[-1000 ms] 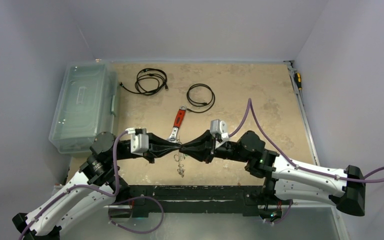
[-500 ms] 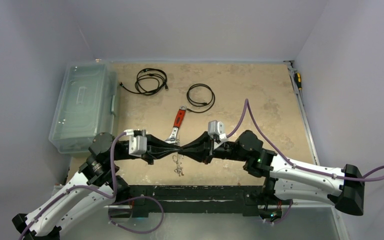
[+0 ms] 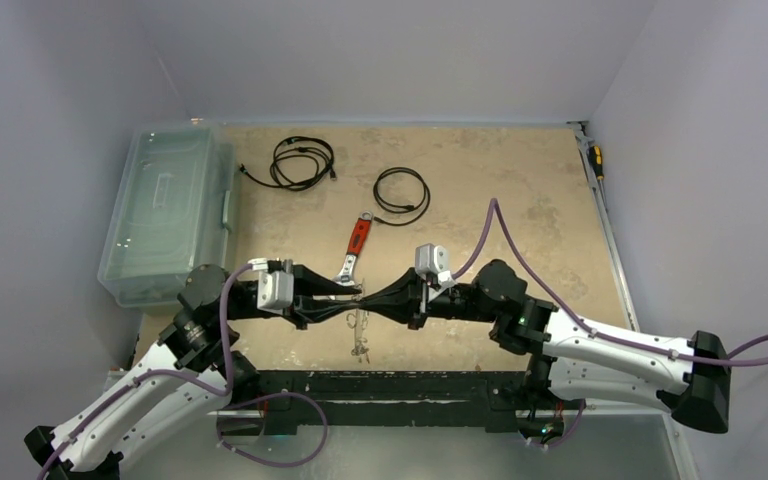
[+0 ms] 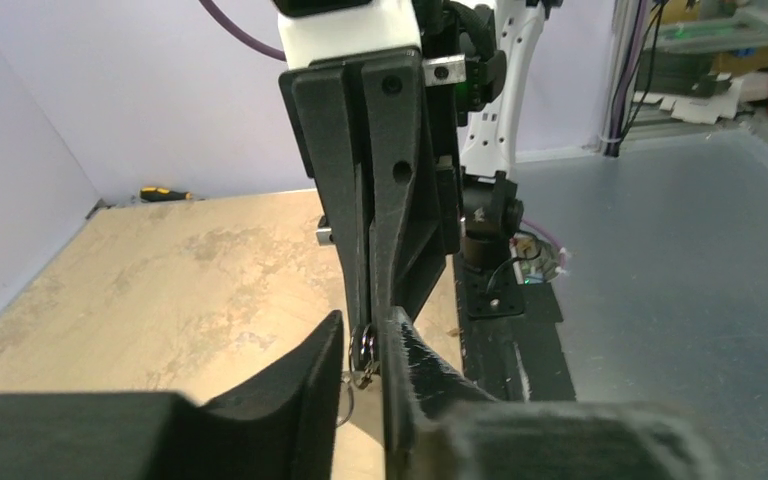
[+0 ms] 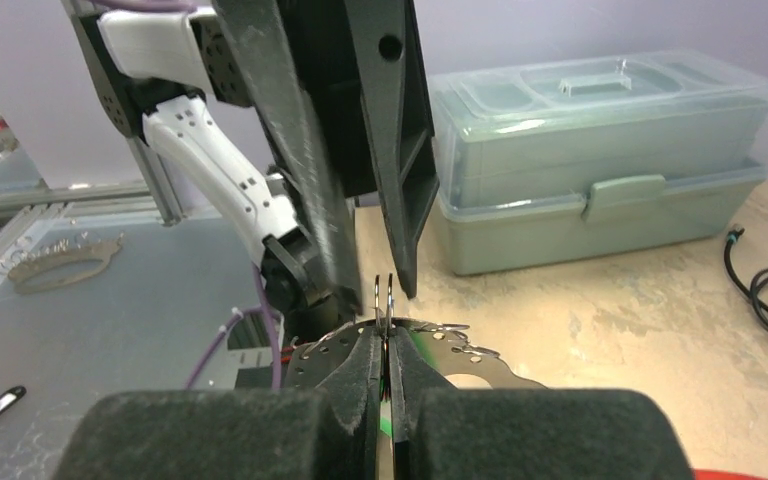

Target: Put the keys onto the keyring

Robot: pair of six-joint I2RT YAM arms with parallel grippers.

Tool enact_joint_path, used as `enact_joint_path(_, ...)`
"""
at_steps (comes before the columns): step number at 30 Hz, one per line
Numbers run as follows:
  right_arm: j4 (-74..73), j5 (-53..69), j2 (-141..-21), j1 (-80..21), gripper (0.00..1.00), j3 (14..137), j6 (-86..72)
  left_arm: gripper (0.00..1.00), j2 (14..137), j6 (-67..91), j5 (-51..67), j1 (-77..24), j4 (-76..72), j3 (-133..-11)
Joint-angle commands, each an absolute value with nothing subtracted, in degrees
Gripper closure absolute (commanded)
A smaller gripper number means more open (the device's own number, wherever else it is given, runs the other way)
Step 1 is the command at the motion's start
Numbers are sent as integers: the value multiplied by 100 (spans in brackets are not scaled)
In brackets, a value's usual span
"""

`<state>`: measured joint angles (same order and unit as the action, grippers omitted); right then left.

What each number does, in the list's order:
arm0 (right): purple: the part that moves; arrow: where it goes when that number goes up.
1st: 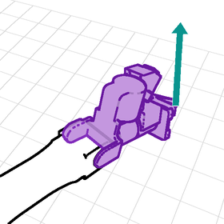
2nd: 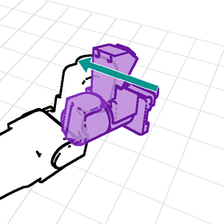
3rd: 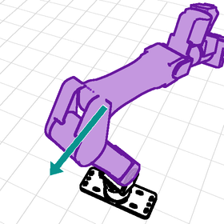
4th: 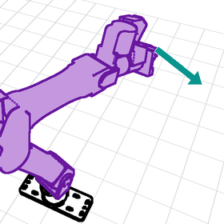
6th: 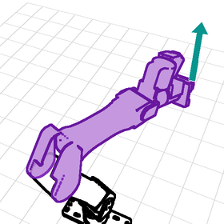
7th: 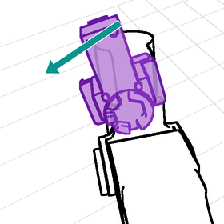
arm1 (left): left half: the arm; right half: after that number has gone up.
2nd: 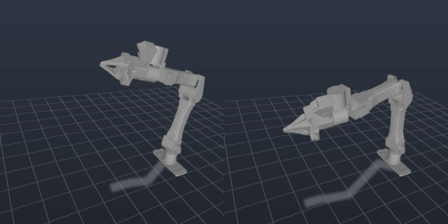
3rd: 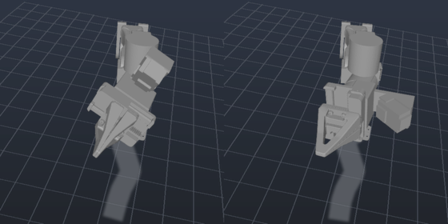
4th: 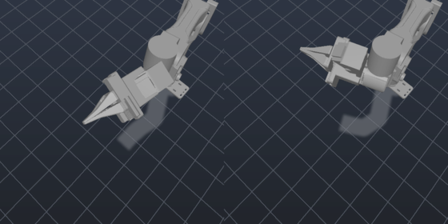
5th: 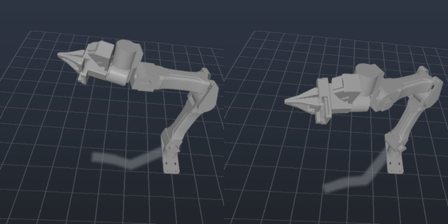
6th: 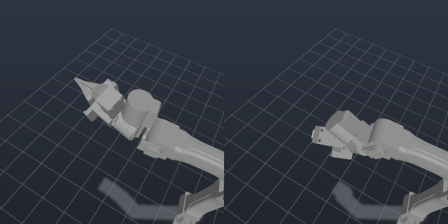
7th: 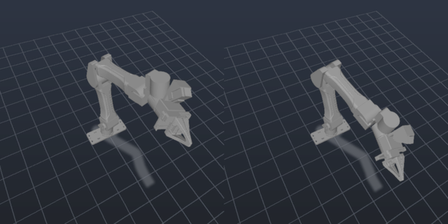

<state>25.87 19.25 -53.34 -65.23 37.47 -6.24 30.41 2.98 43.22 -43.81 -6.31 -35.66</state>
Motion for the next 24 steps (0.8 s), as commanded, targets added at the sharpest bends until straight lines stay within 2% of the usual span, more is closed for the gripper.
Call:
enact_joint_path(1,1771,1811,-5124,-6502,100,4185,-268,70,3019,306,4276,-4358,-924,-3656)
enact_joint_path(5,857,1594,-5086,-6504,100,4502,-43,43,2932,175,4036,-4376,-716,-3706)
enact_joint_path(7,361,1472,-5182,-6504,100,4719,148,38,2870,45,3913,-4383,-586,-3735)
enact_joint_path(12,-882,1018,-5414,-6504,100,5347,541,40,2985,-289,4205,-4415,-381,-3823)
enact_joint_path(24,-2824,1331,-5873,-6513,100,6608,1183,51,3535,-202,4632,-4508,-402,-3851)
